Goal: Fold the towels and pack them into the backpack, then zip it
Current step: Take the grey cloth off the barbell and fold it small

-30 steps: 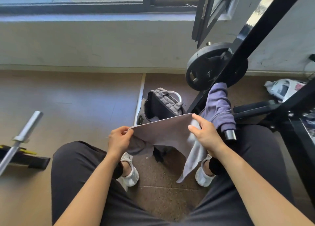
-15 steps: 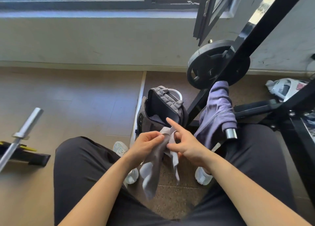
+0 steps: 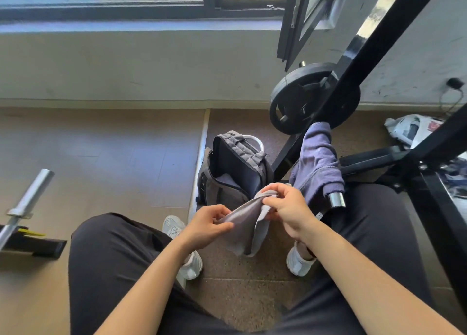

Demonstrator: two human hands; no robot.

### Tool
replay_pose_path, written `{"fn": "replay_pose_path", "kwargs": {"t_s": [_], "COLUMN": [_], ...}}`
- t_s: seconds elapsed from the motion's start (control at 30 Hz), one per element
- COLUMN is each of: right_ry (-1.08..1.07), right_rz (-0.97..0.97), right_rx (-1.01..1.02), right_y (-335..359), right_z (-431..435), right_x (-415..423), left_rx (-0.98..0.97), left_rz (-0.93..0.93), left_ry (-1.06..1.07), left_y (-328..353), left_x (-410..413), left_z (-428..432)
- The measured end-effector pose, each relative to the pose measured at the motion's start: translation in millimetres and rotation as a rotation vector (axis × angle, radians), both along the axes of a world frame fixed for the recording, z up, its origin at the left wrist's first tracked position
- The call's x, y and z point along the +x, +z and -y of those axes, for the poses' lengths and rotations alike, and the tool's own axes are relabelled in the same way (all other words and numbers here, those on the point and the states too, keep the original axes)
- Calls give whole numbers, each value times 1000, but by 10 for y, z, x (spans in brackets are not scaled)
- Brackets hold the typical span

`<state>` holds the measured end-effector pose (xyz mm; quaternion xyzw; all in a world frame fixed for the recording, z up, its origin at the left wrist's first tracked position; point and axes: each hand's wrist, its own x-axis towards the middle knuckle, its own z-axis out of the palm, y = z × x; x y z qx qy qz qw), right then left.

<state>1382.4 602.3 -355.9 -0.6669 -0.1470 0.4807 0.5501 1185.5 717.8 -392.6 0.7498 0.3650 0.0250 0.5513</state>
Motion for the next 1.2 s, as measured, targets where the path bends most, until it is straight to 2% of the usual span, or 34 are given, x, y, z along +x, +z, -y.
{"fn": "replay_pose_path", "kwargs": {"t_s": [0.1,0.23,0.3,0.47,0.6,0.8,0.93,1.03,1.1,1.17,1.2], "right_ry": [-124,-157,-146,-6,-22,-140,-144,-96,-41,33,84], "right_rz": [-26,-30,-56,-209,-345,-518,-616,-566,-440,-184,48], "right_rx": [-13,16,57,90,93,92,120,128,100,40,7], "right_y": [24,4,4,90,129,139,136,146,153,141,116], "right_z": [22,24,16,-3,-39,-54,-60,-67,-64,-45,-28], "right_x": [119,127,66,-179,-292,-301,-312,-270,-231,-195,-167], "left_rx": [70,-116,-171,-296,-357,-381,-329,-324,-308,-278,-260], "left_rz": [-49,185,284,359,381,436,465,487,491,485,476], "left_ry": [135,392,435,254,154,129,164,181,193,209,214], "left_y": [-62,35,118,297,306,274,290,259,245,259,270], "left_x": [-76,-21,31,93,114,98,137,143,138,132,130], "left_z": [-117,-93,-32,117,203,206,228,204,187,172,161]}}
